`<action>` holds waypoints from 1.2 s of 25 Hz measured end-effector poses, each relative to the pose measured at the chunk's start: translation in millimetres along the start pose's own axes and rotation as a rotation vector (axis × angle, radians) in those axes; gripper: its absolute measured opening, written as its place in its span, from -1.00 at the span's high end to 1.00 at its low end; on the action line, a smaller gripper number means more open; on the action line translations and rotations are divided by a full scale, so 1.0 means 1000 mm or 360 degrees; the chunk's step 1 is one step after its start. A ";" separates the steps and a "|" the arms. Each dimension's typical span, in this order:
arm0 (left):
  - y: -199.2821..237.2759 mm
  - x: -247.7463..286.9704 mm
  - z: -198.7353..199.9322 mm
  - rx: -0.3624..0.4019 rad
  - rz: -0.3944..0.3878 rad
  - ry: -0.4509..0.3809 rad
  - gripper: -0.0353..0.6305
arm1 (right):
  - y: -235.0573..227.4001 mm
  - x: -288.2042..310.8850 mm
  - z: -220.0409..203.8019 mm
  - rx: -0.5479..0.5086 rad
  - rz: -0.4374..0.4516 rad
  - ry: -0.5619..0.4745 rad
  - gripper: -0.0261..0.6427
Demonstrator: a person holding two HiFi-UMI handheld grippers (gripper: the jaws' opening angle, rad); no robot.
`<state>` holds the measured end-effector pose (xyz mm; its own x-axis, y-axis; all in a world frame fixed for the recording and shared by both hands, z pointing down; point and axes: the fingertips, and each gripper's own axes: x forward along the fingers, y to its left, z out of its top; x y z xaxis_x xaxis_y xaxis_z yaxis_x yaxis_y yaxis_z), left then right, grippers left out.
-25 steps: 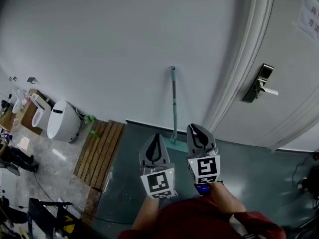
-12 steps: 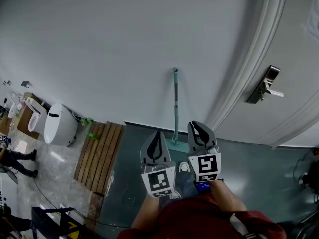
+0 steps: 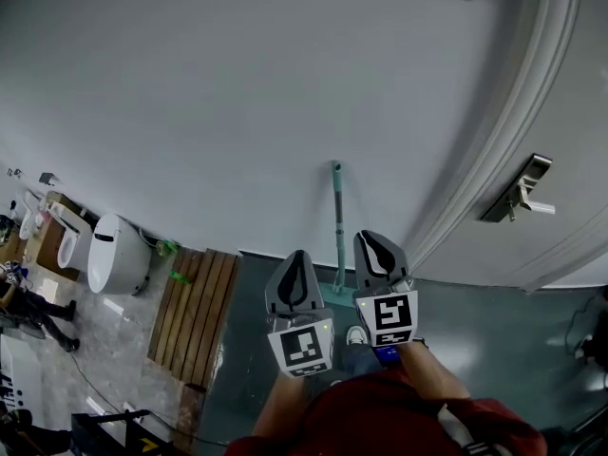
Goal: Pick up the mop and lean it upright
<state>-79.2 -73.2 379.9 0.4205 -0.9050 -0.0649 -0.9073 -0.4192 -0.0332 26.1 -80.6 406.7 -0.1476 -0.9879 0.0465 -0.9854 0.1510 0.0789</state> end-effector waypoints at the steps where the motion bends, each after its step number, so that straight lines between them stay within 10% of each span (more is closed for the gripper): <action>1: 0.000 0.011 0.001 0.0003 0.0002 -0.0001 0.85 | -0.006 0.009 0.000 0.0002 0.0002 0.0001 0.86; 30: 0.029 0.194 -0.020 -0.0006 -0.0084 0.0010 0.85 | -0.071 0.169 -0.019 0.0032 -0.0049 0.0089 0.86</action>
<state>-24.2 -262.4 386.2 0.4675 -0.8822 -0.0567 -0.8840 -0.4663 -0.0328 72.4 -257.7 428.2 -0.1125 -0.9886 0.0999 -0.9910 0.1190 0.0613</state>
